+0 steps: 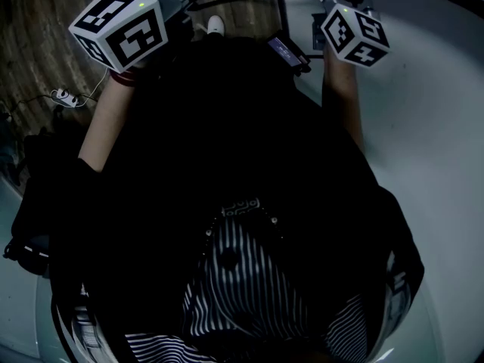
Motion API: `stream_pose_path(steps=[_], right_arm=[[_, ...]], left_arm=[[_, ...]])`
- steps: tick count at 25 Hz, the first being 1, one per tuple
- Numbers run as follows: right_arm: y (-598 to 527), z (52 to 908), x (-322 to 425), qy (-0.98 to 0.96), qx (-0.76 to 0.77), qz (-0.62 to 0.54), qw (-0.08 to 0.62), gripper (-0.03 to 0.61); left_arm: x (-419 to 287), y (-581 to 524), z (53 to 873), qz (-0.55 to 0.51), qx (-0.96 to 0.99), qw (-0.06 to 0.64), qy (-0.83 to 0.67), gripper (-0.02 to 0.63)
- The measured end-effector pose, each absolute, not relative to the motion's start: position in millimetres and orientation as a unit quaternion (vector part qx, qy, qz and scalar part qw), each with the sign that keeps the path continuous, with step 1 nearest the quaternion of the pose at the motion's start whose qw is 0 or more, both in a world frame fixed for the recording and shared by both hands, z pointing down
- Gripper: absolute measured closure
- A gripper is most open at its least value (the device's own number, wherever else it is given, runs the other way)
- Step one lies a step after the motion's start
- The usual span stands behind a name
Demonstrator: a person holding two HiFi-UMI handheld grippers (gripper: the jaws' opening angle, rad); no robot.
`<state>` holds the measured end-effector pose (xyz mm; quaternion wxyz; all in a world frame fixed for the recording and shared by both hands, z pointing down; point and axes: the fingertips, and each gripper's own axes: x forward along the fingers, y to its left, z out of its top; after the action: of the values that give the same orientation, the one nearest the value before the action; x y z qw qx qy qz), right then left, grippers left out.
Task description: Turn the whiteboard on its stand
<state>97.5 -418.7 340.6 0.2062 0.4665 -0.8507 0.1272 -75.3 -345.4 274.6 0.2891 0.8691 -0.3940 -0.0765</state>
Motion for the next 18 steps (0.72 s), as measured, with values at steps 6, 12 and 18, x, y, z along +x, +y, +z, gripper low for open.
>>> stream_pose_path(steps=[6,12,18], right_arm=[[-413,340,81,-0.852,0.46,0.128,0.217,0.408],[-395,342,55,-0.859,0.444,0.129,0.221,0.408],[-382,347,34,-0.864,0.425,0.135,0.234,0.41]], left_arm=[[-81,-341,277,-0.08,0.872,0.286,-0.39,0.61],[-86,-339,273,-0.085,0.872,0.281,-0.393,0.611],[-87,-333,274,-0.082,0.873,0.273,-0.395,0.611]])
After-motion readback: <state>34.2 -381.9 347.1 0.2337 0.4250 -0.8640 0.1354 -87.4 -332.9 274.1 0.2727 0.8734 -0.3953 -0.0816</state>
